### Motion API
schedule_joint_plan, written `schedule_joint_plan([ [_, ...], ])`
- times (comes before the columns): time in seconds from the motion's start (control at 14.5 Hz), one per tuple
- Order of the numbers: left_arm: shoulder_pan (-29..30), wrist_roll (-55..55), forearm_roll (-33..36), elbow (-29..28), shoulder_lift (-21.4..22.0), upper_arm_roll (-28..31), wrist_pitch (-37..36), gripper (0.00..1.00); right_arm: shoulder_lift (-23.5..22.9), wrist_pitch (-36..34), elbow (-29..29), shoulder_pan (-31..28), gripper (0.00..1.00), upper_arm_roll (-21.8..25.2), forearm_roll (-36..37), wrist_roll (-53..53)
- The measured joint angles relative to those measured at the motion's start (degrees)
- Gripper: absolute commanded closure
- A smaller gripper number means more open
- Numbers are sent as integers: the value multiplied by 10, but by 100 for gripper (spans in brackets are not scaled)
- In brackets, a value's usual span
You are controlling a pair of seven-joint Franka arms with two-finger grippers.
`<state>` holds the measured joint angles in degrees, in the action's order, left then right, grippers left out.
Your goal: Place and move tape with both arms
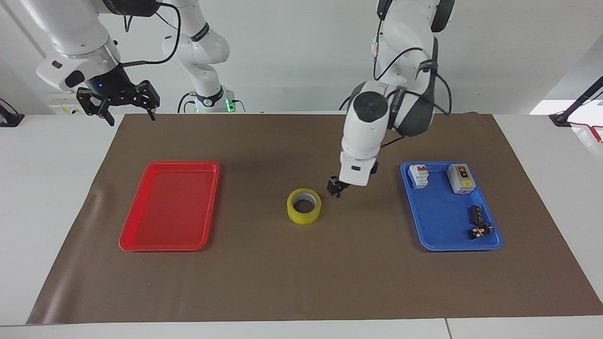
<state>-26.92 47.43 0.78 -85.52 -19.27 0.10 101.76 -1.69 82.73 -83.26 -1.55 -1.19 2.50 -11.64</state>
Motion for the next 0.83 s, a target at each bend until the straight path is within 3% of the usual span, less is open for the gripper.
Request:
schedule_joint_plan([
  [0.21, 87, -139, 0, -4, 63, 3, -71, 0, 2, 47, -23, 10, 0, -2, -2, 0],
  [0.41, 160, -277, 0, -29, 110, 4, -97, 0, -11, 122, -72, 69, 0, -4, -6, 58],
  [0.83, 221, -447, 0, -86, 169, 4, -124, 0, -134, 308, -117, 208, 0, -6, -6, 221],
])
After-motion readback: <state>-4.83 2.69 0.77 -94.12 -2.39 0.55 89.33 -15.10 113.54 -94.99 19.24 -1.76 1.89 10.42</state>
